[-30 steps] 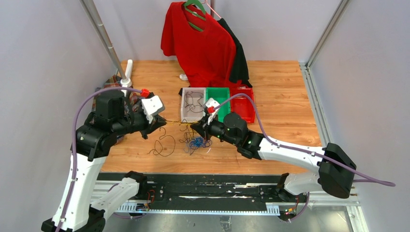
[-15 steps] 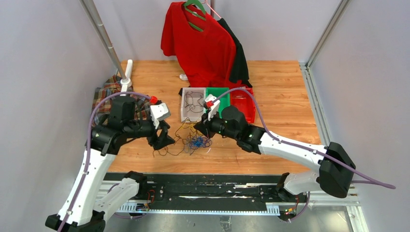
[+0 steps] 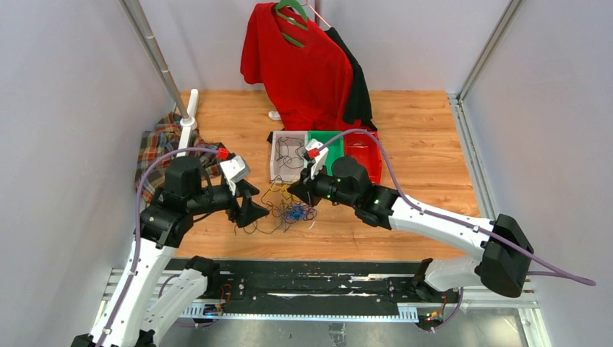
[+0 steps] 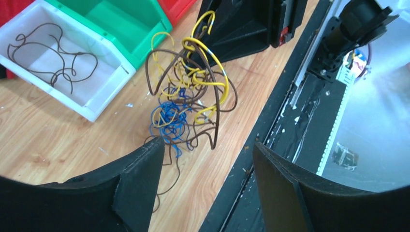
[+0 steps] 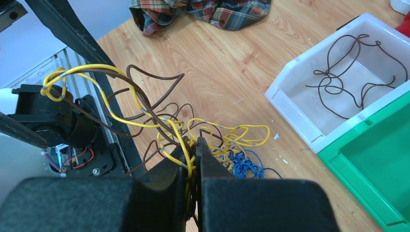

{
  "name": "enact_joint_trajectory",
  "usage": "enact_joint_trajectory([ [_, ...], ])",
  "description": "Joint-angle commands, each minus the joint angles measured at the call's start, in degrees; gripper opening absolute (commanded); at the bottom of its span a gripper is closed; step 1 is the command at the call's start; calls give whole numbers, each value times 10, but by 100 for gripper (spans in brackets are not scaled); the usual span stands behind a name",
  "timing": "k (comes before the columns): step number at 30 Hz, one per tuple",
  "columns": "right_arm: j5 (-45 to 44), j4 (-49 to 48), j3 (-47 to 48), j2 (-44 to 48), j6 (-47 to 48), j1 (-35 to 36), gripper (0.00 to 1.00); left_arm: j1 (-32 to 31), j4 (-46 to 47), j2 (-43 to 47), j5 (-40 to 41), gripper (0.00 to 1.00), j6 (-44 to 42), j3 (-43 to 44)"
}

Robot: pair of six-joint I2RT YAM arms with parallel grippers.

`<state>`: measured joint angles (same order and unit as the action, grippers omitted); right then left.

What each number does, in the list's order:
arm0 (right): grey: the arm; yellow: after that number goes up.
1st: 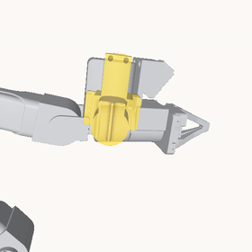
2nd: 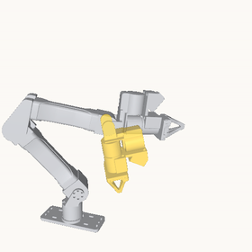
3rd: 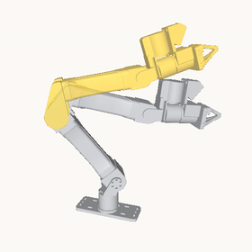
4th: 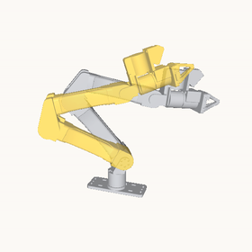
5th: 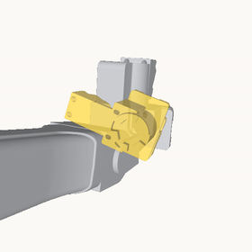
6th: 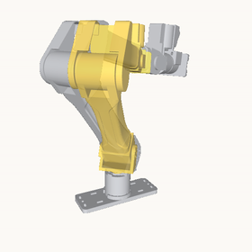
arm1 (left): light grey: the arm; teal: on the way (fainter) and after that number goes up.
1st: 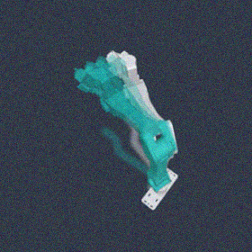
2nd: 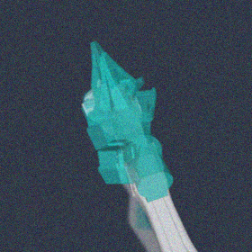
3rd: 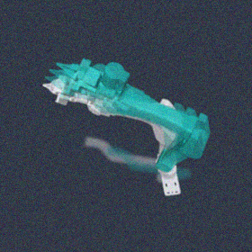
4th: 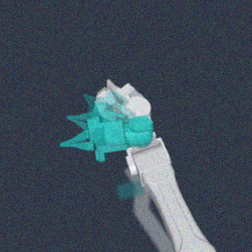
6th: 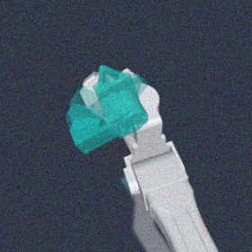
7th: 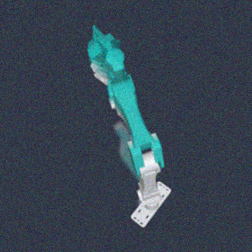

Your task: Untangle the cables

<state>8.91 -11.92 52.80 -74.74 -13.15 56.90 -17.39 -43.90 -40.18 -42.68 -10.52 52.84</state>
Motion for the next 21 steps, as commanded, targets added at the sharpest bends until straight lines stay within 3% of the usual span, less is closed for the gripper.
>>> enact_joint_trajectory([
  [1,11,-2,21,12,-9,10,1,1,60,3,-23,69,50,-8],
  [4,11,-4,21,12,-8,12,1,1,78,-5,7,57,60,-7],
  [5,10,-3,21,13,-9,12,1,1,85,-5,12,49,60,-6],
  [8,-4,2,11,15,-4,12,1,1,85,-8,55,10,39,8],
  [10,-20,7,1,21,-1,12,1,1,48,-12,89,1,-8,30],
  [14,-46,8,-24,31,6,8,1,1,-6,-7,126,0,-82,67],
  [18,-31,-4,-29,30,-3,4,1,1,-23,3,94,4,-70,68],
  [20,-17,-14,-23,25,-13,4,1,1,-18,0,55,18,-51,57],
  [21,-10,-19,-19,22,-19,4,1,1,-15,-5,36,35,-39,51],
])
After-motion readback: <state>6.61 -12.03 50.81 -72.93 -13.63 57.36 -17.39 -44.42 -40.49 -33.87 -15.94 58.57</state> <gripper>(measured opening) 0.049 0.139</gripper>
